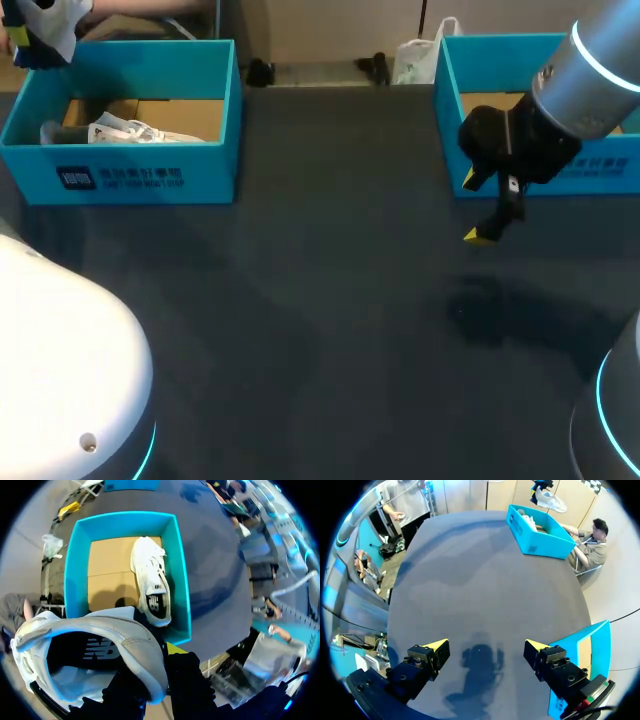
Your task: Take the shoe out of the shoebox, open the shoe tongue, remove and reinsert the insole, then place the shoe into the shoebox
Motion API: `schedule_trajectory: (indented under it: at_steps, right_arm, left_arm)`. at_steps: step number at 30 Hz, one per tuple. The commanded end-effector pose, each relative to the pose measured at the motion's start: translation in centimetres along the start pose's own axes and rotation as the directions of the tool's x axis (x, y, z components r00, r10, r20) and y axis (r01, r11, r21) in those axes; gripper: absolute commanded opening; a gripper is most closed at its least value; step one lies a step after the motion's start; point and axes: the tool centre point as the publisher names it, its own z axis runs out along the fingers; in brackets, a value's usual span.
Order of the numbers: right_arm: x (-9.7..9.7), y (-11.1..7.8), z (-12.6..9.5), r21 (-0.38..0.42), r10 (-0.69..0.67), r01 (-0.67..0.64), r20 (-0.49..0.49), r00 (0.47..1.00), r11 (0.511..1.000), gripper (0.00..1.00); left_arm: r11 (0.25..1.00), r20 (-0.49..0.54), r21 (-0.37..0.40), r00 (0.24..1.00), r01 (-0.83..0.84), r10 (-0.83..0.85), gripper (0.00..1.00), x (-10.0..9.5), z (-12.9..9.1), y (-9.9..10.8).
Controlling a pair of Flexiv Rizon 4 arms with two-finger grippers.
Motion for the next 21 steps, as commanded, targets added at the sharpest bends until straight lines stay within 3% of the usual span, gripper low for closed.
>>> schedule_trajectory:
  at_steps: [1, 3, 9, 11, 15, 17, 19, 21]
  right_arm:
    - [0.0, 0.0, 0.1, 0.002, 0.001, -0.001, 0.001, 1.0, 1.0, 1.0]
    - [0.0, 0.0, 0.1, 0.002, 0.001, -0.001, 0.001, 1.0, 1.0, 1.0]
    - [0.0, 0.0, 0.1, 0.002, 0.001, -0.001, 0.001, 1.0, 1.0, 1.0]
    - [0.0, 0.0, 0.1, 0.002, 0.001, -0.001, 0.001, 1.0, 1.0, 1.0]
    - [0.0, 0.0, 0.1, 0.002, 0.001, -0.001, 0.001, 1.0, 1.0, 1.0]
    - [0.0, 0.0, 0.1, 0.002, 0.001, -0.001, 0.001, 1.0, 1.0, 1.0]
    - [0.0, 0.0, 0.1, 0.002, 0.001, -0.001, 0.001, 1.0, 1.0, 1.0]
    - [0.0, 0.0, 0.1, 0.002, 0.001, -0.001, 0.001, 1.0, 1.0, 1.0]
  left_arm:
    - [0.959, -0.024, -0.118, 0.966, -0.258, 0.257, 0.0, -0.1, -0.4, 0.6]
    - [0.932, -0.016, -0.141, 0.942, -0.333, 0.334, 0.0, -0.2, -0.3, 0.9]
    - [0.757, -0.092, -0.235, 0.789, -0.609, 0.607, 0.0, -0.3, -0.5, 1.7]
    - [0.602, -0.131, -0.29, 0.654, -0.744, 0.746, 0.0, -0.2, -0.8, 2.4]
    - [0.346, -0.277, -0.286, 0.423, -0.893, 0.863, 0.0, -0.5, -1.5, 3.2]
    - [0.177, -0.309, -0.275, 0.261, -0.945, 0.914, 0.0, -0.7, -1.9, 4.0]
    - [0.057, -0.299, -0.272, 0.141, -0.961, 0.944, 0.0, -1.0, -2.5, 4.6]
    - [0.04, -0.286, -0.31, 0.133, -0.95, 0.949, 0.0, -1.6, -3.0, 4.8]
